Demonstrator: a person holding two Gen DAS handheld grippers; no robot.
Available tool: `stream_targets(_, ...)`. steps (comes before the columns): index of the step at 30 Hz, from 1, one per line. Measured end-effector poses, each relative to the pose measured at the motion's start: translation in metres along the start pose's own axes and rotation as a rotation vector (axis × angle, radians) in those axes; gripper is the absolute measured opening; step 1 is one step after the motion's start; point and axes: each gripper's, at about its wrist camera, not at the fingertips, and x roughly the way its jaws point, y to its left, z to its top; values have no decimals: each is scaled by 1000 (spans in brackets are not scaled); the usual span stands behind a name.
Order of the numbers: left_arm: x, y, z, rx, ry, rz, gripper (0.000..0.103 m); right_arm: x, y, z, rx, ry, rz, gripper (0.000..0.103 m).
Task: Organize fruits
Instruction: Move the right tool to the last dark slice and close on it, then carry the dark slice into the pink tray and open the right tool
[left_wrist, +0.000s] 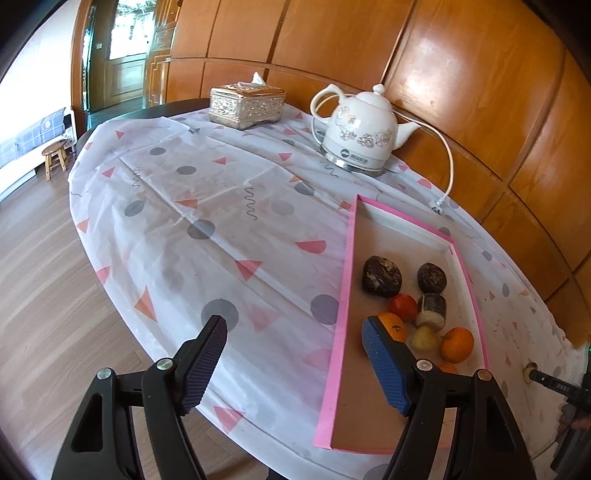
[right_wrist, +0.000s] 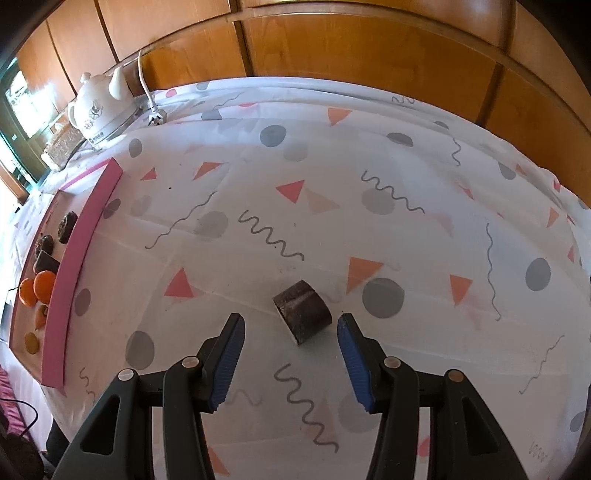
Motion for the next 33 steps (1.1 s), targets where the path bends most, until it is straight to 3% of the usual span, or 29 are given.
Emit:
stream_targets(7, -7, 2, -1, 11, -11, 29, 76, 10, -5, -2, -17, 0, -18, 52)
stream_targets(8, -8, 2, -2, 15, -13, 36, 76, 12, -5, -3, -21, -2, -24, 48)
stream_targets(9, -9, 3, -2, 17, -14, 39, 76, 13, -5, -3, -31, -4, -26, 35)
stream_targets(10, -10, 4, -3, 17, -13, 41, 76, 14, -4, -2, -38, -1, -27, 30)
stream_targets(23, -21, 0, -4, 32, -35, 20, 76, 10, 21, -9, -128, 3, -36, 30)
stream_targets(33, -23, -4, -5, 41, -34, 8, 77, 2, 74, -18, -214, -8, 56, 30)
